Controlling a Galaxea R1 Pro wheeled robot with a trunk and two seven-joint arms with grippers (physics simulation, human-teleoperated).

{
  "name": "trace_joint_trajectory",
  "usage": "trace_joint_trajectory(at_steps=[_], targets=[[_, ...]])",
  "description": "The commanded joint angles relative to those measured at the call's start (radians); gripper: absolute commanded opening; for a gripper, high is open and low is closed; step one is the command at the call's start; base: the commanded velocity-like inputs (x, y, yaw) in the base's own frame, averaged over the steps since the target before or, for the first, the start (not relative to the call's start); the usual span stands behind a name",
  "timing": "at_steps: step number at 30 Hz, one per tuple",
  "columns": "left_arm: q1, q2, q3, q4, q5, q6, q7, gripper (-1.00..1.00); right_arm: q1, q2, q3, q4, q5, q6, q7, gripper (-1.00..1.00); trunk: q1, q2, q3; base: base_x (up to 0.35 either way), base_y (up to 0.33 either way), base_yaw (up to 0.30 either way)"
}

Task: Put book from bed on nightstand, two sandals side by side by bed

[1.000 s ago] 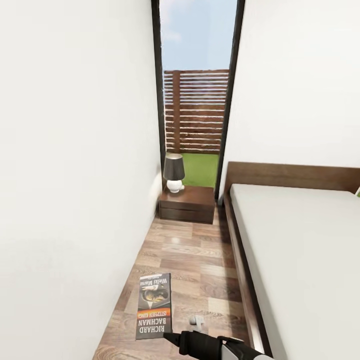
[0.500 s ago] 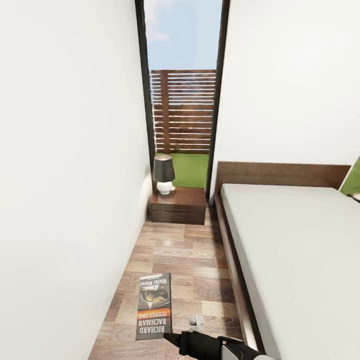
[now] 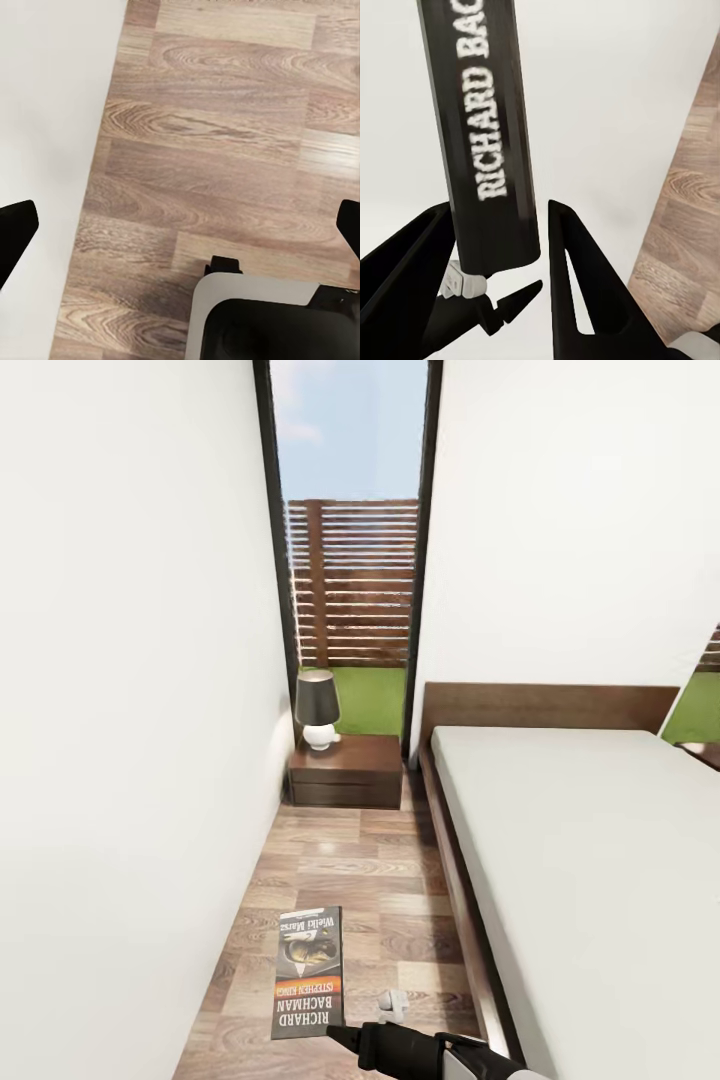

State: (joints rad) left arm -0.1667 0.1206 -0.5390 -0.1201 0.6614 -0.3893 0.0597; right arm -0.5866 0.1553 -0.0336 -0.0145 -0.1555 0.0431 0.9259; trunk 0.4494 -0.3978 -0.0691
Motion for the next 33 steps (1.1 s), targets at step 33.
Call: trace_joint_trajectory(at_steps=[33], targets=[[-0.001,-0.002,-0.009,0.000,0.004,-0.016,0.007,1.00,-0.001,0.000,-0.003,-0.001,-0.003,0.004,0.001,-1.00,0.001,-0.002,-0.002,0.133,0.063,-0.002]])
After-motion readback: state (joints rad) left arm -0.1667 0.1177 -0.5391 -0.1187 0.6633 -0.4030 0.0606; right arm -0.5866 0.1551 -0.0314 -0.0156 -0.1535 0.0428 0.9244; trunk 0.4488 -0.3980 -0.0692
